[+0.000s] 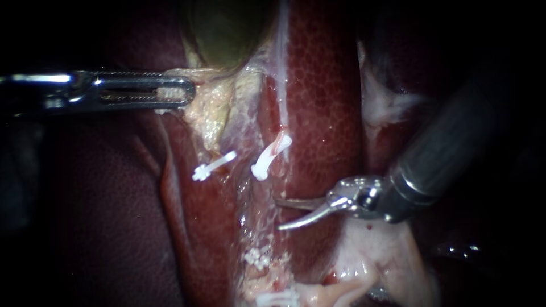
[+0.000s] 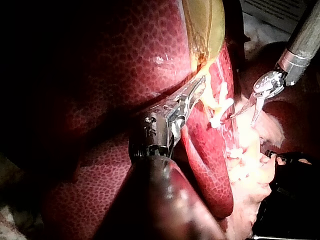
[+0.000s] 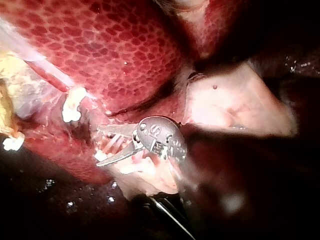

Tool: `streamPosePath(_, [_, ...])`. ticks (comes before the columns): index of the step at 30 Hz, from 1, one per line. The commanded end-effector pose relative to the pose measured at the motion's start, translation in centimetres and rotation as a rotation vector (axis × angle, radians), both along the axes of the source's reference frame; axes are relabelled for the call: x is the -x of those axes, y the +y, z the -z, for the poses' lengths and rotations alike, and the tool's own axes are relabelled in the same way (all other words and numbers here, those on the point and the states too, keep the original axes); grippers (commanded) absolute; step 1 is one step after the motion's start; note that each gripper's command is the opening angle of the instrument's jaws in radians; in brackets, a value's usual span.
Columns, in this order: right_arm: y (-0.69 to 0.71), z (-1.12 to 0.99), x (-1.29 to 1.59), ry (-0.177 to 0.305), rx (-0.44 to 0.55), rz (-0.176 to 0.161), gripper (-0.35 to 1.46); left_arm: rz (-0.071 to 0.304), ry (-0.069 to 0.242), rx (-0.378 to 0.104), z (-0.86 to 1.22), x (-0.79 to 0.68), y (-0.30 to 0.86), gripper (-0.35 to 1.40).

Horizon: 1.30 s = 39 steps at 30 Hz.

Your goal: Go back from the cut right tube

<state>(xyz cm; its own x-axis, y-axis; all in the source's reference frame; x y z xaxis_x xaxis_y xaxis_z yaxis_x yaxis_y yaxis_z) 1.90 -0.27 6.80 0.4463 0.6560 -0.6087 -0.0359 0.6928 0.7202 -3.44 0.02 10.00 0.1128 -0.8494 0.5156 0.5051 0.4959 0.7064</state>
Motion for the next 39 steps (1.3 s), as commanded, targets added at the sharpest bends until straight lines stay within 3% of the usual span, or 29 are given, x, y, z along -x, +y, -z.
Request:
streamPosePath(1, [0.04, 0.05, 0.05, -0.001, 0.022, -0.004, 1.43, -0.001, -0.001, -0.001, -0.01, 0.00, 0.00, -0.35])
streamPosePath(9, [0.48, 0.54, 0.42, 0.018, 0.170, 0.007, 1.43, -0.001, -0.001, -0.001, -0.01, 0.00, 0.00, -0.35])
streamPosePath(13, [0.61, 0.78, 0.49, 0.018, 0.217, 0.003, 1.43, 0.000, 0.000, 0.000, -0.02, 0.01, 0.00, -0.35])
streamPosePath(20, [0.62, 1.02, 0.49, 0.011, 0.251, 0.000, 1.43, 0.002, 0.002, 0.007, -0.13, 0.09, -0.06, -0.35])
streamPosePath(28, [0.62, 1.02, 0.48, 0.012, 0.256, 0.001, 1.43, -0.037, 0.000, 0.014, -0.42, 0.37, -0.27, -0.35])
streamPosePath(33, [0.62, 1.02, 0.48, 0.011, 0.256, 0.001, 1.43, -0.060, 0.002, -0.011, -0.59, 0.58, -0.43, -0.35])
streamPosePath(39, [0.62, 1.02, 0.46, 0.015, 0.256, -0.004, 1.43, -0.069, 0.000, -0.021, -0.67, 0.69, -0.50, -0.35])
